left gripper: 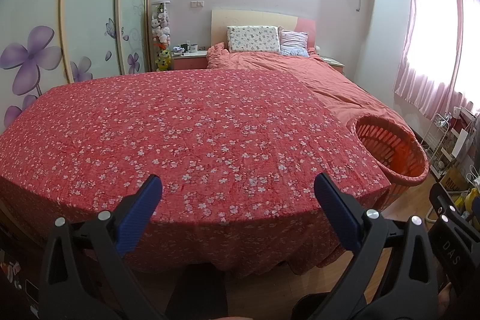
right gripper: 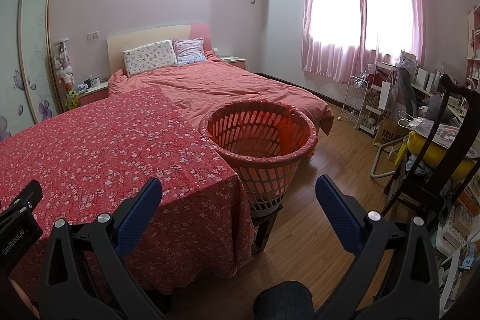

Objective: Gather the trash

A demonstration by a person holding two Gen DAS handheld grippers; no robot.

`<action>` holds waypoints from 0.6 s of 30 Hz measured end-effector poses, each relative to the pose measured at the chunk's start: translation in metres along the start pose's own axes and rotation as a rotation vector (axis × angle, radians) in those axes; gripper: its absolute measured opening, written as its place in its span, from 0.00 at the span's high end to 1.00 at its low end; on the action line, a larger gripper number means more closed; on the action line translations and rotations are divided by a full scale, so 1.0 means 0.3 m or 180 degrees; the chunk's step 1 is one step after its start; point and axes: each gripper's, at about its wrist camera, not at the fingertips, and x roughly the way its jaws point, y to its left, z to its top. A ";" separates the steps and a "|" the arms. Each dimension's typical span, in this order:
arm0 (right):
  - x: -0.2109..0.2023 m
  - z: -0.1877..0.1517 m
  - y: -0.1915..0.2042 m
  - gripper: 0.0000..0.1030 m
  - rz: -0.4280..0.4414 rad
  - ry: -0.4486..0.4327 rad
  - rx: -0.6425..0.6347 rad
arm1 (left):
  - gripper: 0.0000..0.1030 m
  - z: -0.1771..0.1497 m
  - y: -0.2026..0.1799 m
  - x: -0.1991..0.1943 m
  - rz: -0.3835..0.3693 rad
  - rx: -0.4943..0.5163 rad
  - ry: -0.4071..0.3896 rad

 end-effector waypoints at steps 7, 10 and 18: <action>0.001 -0.001 -0.001 0.02 0.0001 0.0000 0.0002 | 0.04 -0.002 -0.001 -0.001 -0.0002 0.0006 0.0001; 0.001 -0.001 0.000 0.02 0.0000 -0.0001 0.0002 | 0.04 -0.003 0.001 -0.001 -0.0008 0.0010 0.0004; 0.000 -0.001 0.000 0.02 0.0000 0.0000 0.0003 | 0.04 -0.001 0.000 0.000 -0.0007 0.0019 0.0000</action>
